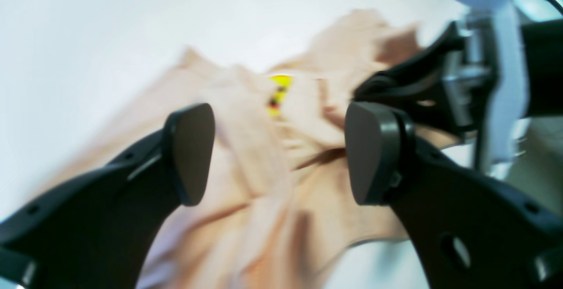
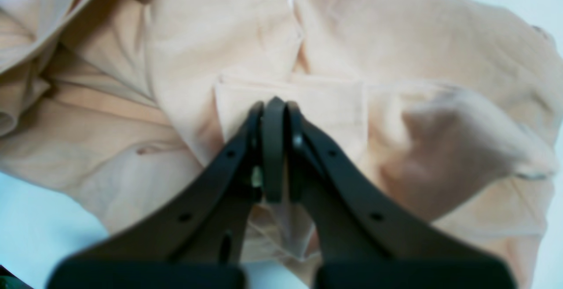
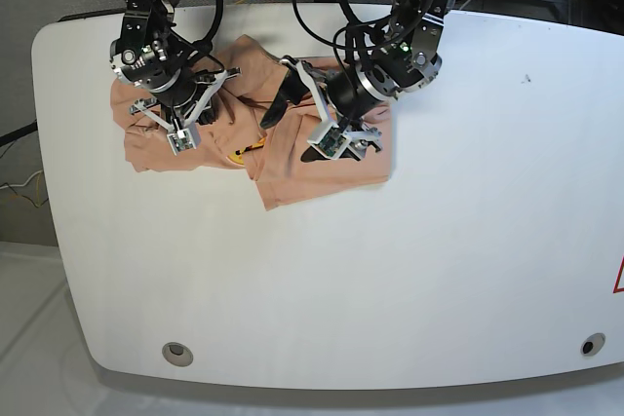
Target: Fold the T-shirt properly
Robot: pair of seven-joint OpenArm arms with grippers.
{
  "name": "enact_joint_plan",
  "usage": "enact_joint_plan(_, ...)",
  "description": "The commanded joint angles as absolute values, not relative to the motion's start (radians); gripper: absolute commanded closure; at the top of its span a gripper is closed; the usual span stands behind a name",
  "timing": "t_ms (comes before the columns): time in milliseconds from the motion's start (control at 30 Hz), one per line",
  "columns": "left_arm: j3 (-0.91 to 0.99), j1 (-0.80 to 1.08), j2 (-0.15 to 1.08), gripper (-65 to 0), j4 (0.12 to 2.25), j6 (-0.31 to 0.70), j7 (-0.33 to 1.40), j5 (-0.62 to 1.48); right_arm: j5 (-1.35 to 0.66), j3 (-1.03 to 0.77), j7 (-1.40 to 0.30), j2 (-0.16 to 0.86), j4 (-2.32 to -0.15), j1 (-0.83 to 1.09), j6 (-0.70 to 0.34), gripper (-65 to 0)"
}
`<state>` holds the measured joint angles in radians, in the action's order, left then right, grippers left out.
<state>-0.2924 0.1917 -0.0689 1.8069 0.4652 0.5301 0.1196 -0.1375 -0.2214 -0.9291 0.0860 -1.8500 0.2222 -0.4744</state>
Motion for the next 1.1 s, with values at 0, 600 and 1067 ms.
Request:
enact_joint_plan(0, -0.265, 0.170, -0.064, -44.2, 1.837, 0.469, 0.504, 0.133, -0.148, -0.223, -0.917, 0.093, -1.863, 0.213, -0.475, 0.0)
enact_joint_plan(600, -0.177, 0.165, -0.007, -43.9, 1.774, 0.469, 0.504, 0.131, -0.148, -0.223, -0.917, 0.093, -1.867, 0.211, -0.475, 0.0)
enact_joint_plan(1067, -0.185, 0.239, -0.016, -43.9, 1.751, 0.467, 0.499, 0.128, -0.148, -0.223, -0.917, 0.093, -1.868, 0.211, -0.475, 0.0)
